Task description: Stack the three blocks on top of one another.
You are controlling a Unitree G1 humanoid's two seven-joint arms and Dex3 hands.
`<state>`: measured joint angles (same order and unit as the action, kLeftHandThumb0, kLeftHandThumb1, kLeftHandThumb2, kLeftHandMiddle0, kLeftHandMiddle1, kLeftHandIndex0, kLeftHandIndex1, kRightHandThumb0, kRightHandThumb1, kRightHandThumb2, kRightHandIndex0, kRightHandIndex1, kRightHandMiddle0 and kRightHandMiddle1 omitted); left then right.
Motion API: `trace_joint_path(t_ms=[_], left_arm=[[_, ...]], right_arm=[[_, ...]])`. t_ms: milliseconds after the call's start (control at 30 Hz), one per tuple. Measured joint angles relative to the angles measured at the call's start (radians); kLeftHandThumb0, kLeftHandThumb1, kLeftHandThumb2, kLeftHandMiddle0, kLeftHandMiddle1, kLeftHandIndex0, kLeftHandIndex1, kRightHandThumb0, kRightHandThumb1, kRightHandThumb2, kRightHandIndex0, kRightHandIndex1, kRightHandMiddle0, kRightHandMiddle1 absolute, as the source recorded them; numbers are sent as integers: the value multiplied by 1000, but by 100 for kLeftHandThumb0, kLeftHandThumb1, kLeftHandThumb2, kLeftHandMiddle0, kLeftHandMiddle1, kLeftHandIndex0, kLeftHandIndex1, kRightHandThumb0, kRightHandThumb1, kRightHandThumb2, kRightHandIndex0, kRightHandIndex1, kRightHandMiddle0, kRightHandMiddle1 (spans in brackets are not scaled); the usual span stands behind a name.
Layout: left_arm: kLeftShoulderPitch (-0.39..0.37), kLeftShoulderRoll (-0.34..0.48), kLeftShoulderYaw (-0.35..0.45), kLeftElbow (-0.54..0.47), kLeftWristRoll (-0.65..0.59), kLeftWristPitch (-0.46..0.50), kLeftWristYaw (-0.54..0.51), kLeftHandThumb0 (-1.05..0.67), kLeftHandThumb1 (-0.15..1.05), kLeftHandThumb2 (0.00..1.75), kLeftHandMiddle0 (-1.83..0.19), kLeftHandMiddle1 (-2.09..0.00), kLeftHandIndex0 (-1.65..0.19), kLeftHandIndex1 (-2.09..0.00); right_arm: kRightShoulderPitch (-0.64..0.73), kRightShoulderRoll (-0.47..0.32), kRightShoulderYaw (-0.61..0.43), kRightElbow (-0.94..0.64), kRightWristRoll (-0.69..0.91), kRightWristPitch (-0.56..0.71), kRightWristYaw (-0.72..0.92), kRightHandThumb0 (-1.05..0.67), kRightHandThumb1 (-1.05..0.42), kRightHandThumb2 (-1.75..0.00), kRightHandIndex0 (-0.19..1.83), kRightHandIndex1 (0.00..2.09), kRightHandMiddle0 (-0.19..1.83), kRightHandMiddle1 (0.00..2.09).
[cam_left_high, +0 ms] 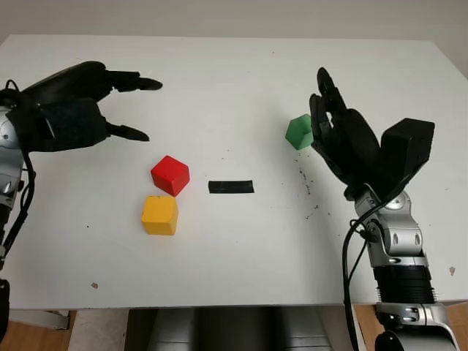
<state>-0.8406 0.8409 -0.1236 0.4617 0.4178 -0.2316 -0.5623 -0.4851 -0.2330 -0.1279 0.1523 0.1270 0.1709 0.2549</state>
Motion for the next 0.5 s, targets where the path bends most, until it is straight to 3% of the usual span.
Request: trace_joint_path(t_ms=[200,500], left_arm=[[-10,0,-59,-13,95,-19,-2,-60,84,5,-5,-3,-42,-13],[1,2,-60,-15,86,-65,-36,-64,88,6,-1,-4,-41,-9]], right_arm=[[0,0,-1,0,0,0,-3,-77,-105,-69,-19,0,-19,0],[0,0,-1,0,-5,-7,-14,-76,-105,-69,-19,0,-19,0]])
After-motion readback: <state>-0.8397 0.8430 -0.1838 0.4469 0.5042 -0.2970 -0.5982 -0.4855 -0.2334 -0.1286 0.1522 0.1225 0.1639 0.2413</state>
